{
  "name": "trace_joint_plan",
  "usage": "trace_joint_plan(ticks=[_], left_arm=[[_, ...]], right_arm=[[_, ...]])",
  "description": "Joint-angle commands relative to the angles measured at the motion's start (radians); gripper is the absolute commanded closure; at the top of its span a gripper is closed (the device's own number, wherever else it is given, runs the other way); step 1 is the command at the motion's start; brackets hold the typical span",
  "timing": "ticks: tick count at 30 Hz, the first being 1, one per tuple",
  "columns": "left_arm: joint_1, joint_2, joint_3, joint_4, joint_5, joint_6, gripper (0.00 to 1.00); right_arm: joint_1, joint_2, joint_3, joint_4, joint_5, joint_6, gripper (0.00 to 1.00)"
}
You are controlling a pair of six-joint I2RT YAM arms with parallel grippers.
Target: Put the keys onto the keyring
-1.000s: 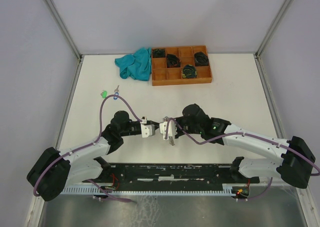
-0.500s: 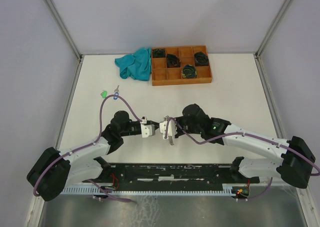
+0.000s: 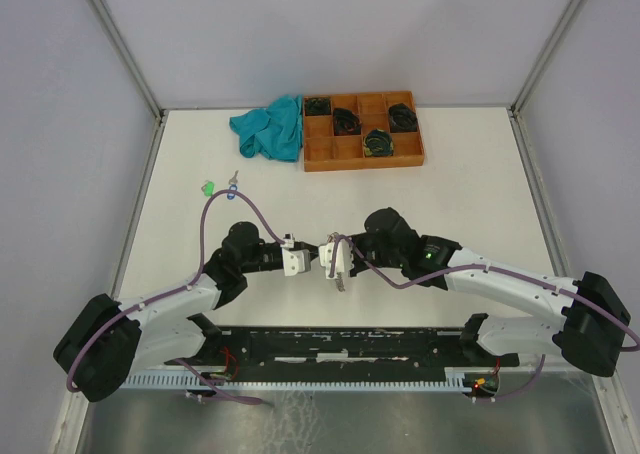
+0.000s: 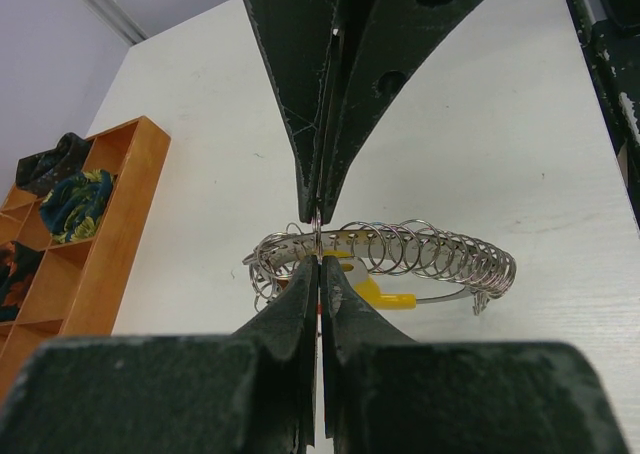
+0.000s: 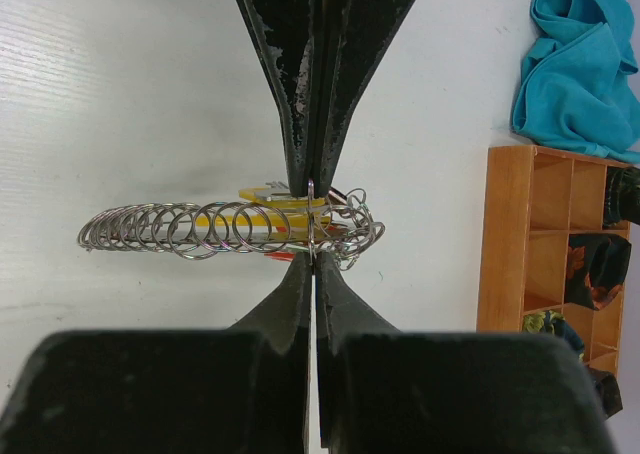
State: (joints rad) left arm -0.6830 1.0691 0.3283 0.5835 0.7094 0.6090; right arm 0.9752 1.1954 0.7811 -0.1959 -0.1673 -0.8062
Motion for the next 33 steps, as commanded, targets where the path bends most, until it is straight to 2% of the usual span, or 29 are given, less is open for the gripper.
trace_joint_plan(ticks=[1, 33], left_arm=[[-0.005, 0.005, 0.037, 0.052, 0.012, 0.008, 0.97], [-0.007, -0.018, 0.028, 0.033, -0.029, 0.021, 0.97]], right_arm=[[0.005, -0.002, 0.041, 0.051, -0.019, 0.018, 0.99], [0.006, -0.011, 0.038, 0.041, 0.011, 0.022, 0.99]])
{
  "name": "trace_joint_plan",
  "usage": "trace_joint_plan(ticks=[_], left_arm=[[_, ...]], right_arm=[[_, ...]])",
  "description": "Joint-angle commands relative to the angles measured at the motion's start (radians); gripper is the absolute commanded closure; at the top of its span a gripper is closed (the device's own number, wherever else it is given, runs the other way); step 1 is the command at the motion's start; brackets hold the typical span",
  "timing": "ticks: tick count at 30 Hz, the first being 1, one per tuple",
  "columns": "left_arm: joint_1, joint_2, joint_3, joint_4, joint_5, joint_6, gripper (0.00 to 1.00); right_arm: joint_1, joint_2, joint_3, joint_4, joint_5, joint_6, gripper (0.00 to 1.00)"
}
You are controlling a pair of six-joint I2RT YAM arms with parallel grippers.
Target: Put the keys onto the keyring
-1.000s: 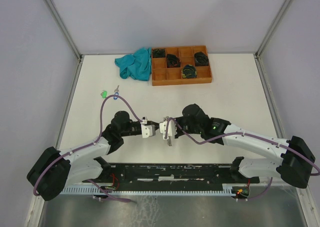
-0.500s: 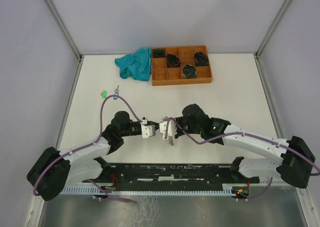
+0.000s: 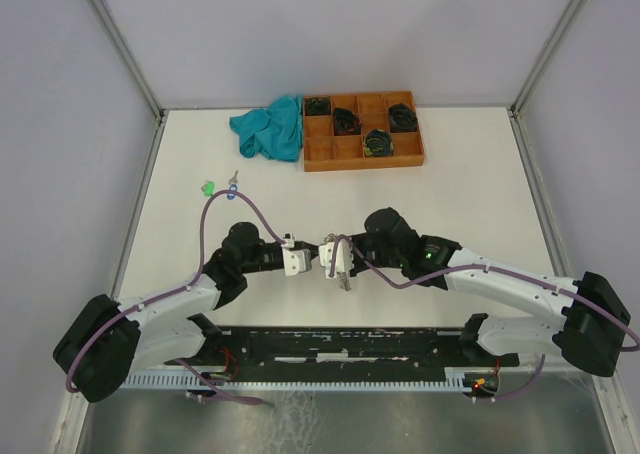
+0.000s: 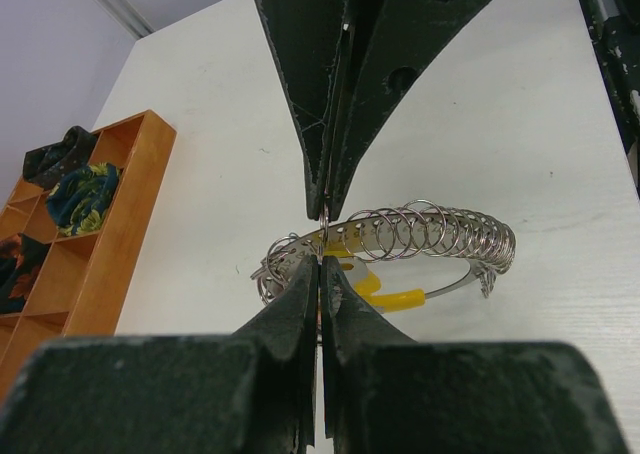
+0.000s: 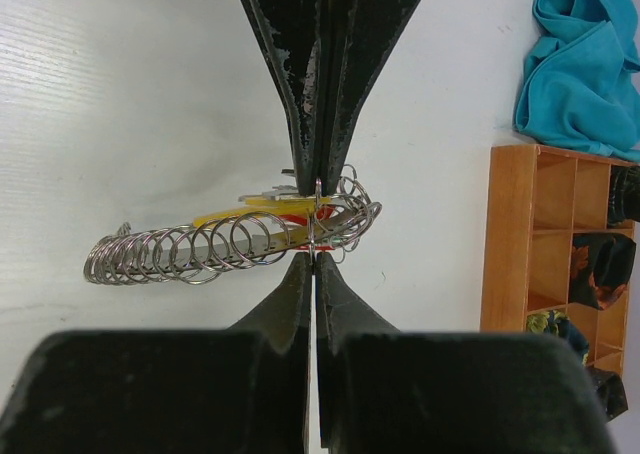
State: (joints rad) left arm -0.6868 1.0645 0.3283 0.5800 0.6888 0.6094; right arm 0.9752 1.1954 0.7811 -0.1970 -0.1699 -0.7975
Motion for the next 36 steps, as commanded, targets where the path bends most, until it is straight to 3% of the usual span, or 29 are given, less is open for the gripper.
trace_joint_plan(ticks=[1, 36], left_arm=[[-0.003, -0.014, 0.029, 0.037, -0.008, 0.022, 0.97], [-0.009, 0.014, 0.044, 0.038, 0.048, 0.021, 0.97]], right_arm=[[0.006, -0.011, 0.037, 0.042, 0.013, 0.014, 0.99], [0.006, 0.002, 0.053, 0.046, 0.000, 0.038, 0.99]])
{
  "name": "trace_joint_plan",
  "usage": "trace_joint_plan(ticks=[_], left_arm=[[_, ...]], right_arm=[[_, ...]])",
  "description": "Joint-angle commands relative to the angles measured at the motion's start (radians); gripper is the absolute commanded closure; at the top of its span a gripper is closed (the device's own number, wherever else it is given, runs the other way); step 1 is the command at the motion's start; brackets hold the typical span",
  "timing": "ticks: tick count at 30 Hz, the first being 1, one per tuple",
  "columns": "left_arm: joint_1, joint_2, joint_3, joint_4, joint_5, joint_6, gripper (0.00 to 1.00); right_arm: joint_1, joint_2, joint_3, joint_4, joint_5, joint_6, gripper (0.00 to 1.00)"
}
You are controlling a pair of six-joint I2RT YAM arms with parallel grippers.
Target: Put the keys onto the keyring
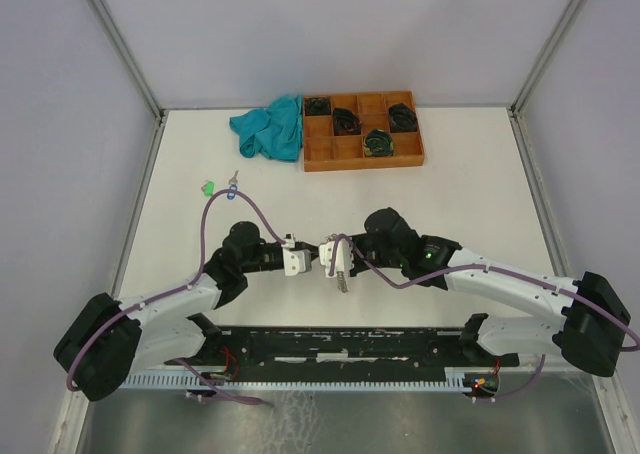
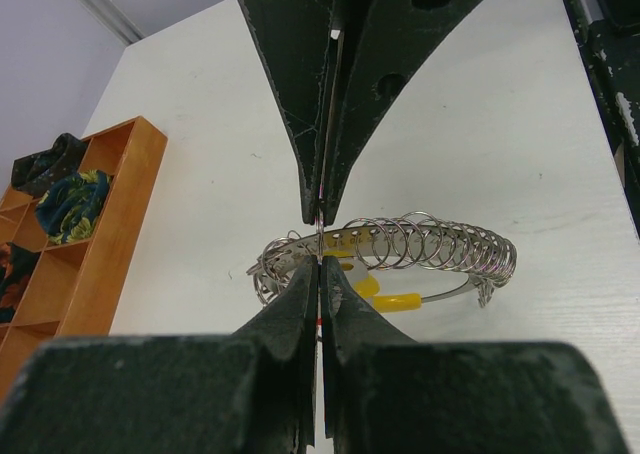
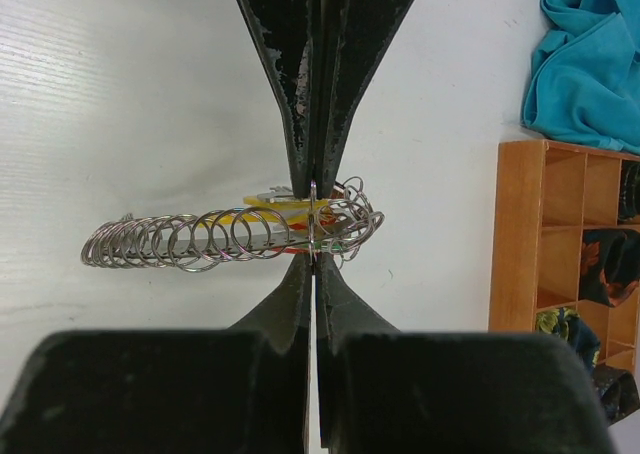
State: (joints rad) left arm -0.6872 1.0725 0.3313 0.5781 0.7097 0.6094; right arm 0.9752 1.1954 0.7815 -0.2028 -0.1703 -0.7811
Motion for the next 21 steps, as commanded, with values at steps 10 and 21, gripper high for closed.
trace_joint_plan(ticks=[10, 21], left_arm=[[-0.012, 0.008, 0.041, 0.043, 0.013, 0.021, 0.97], [-0.020, 0.023, 0.052, 0.026, -0.009, 0.018, 0.97]], right_arm=[[0.009, -0.001, 0.056, 0.051, -0.019, 0.032, 0.99], [0.017, -0.020, 0.057, 0.062, -0.061, 0.047, 0.99]])
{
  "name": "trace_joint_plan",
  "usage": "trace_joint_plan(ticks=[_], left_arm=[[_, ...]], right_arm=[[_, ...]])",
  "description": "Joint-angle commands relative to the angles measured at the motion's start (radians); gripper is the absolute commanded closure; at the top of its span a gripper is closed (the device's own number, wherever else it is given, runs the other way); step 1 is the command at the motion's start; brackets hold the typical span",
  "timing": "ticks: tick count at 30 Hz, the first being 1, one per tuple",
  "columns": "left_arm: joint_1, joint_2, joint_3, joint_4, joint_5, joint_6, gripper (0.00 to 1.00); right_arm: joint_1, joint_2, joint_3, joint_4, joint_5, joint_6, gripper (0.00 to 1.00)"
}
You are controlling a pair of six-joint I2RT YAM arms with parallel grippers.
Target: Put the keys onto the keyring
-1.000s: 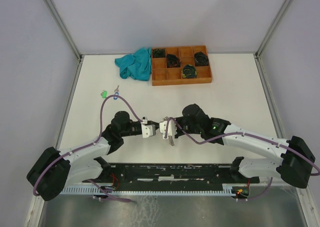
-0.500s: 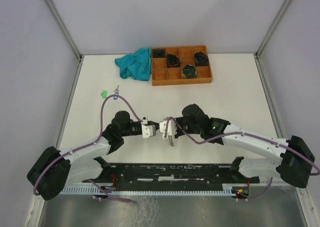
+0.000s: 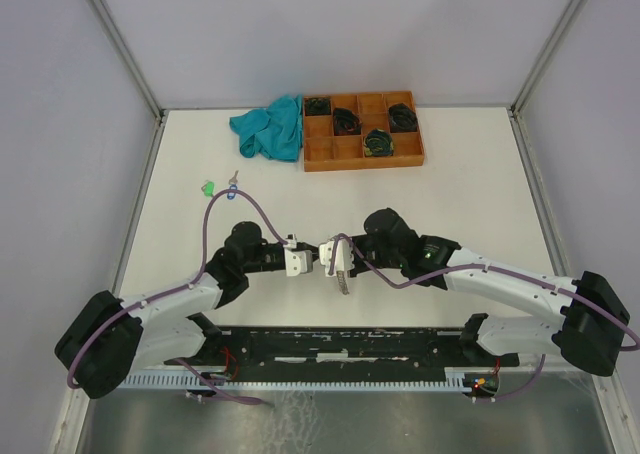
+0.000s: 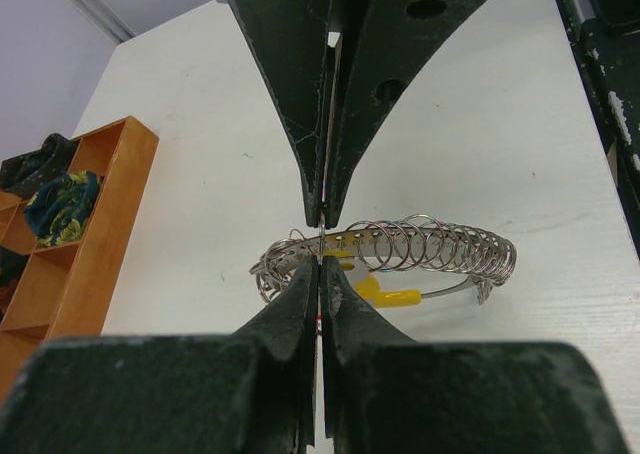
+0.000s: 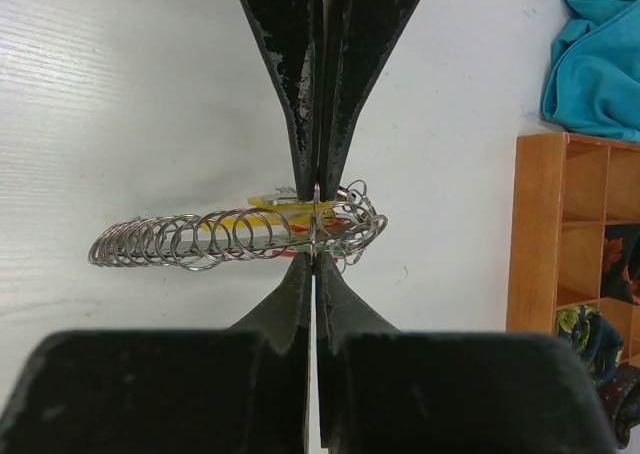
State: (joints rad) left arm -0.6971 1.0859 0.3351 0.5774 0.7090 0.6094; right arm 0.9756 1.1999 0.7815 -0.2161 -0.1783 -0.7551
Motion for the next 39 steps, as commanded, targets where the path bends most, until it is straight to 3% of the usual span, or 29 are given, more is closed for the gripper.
trace_joint_plan(ticks=[1, 39], left_arm=[[-0.011, 0.010, 0.048, 0.028, -0.009, 0.018, 0.97], [-0.044, 0.044, 0.082, 0.008, -0.020, -0.011, 0.97]], right_arm=[[0.018, -0.026, 0.055, 0.078, -0.056, 0.023, 0.99], [0.045, -0.020, 0.060, 0.123, -0.100, 0.034, 0.99]])
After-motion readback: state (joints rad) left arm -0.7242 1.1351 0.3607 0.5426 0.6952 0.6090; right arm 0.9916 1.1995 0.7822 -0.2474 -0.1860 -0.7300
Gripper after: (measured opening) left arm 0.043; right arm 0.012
